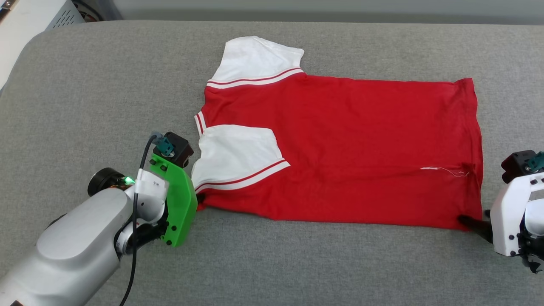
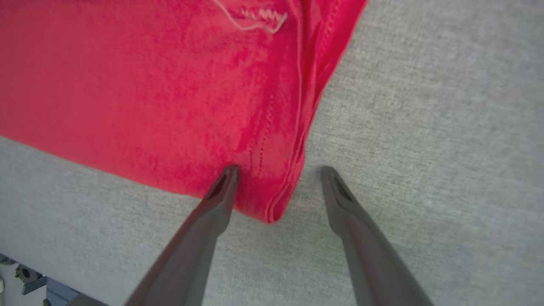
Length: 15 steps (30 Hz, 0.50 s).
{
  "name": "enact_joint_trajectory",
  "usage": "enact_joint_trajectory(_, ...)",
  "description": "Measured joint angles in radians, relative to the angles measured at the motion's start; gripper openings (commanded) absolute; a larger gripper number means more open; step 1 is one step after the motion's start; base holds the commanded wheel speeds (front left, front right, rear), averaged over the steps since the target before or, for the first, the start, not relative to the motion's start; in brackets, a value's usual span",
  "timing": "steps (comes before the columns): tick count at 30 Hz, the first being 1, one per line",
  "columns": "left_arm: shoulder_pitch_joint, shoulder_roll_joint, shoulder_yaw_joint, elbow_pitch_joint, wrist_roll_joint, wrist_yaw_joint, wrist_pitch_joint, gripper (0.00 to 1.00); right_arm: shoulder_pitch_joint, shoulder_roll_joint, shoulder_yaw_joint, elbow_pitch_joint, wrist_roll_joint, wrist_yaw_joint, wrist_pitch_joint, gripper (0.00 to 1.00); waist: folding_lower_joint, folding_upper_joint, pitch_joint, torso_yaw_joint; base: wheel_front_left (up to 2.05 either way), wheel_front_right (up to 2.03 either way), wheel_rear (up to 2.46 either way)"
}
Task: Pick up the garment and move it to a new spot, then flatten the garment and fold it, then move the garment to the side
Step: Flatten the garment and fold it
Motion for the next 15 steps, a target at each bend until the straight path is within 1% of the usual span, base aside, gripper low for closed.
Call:
enact_joint_trajectory(2,0.004,0.002,0.000,0.004,0.000,0.000,-0.001,0.00,0.000,0.002,0.003,0.014,0.008,0.000,-0.025,1.00,0.0000,0.0000,0.007,0.004,0.00,0.00,0.00)
enact_joint_trajectory(4,0.014,0.006,0.000,0.009,-0.001,0.000,-0.008,0.00,-0.001,0.003,0.008,0.021,0.016,0.000,-0.058,0.11,0.0000,0.0000,0.007,0.003,0.00,0.00,0.00)
enact_joint_trajectory(5,0.021,0.008,0.001,0.012,-0.003,0.000,-0.013,0.00,-0.002,0.001,0.015,0.024,0.017,0.000,-0.079,0.00,0.0000,0.0000,0.005,0.001,0.00,0.00,0.00)
enact_joint_trajectory(10,0.066,0.020,0.003,0.014,-0.037,0.001,-0.023,0.00,-0.004,0.000,0.035,0.012,0.052,0.000,-0.151,0.00,0.0000,0.0000,-0.028,-0.009,0.00,0.00,0.00)
enact_joint_trajectory(15,0.105,0.049,0.007,-0.020,-0.059,0.005,-0.031,0.00,0.043,-0.037,0.026,-0.054,0.077,0.000,-0.180,0.00,0.0000,0.0000,-0.079,-0.017,0.00,0.00,0.00)
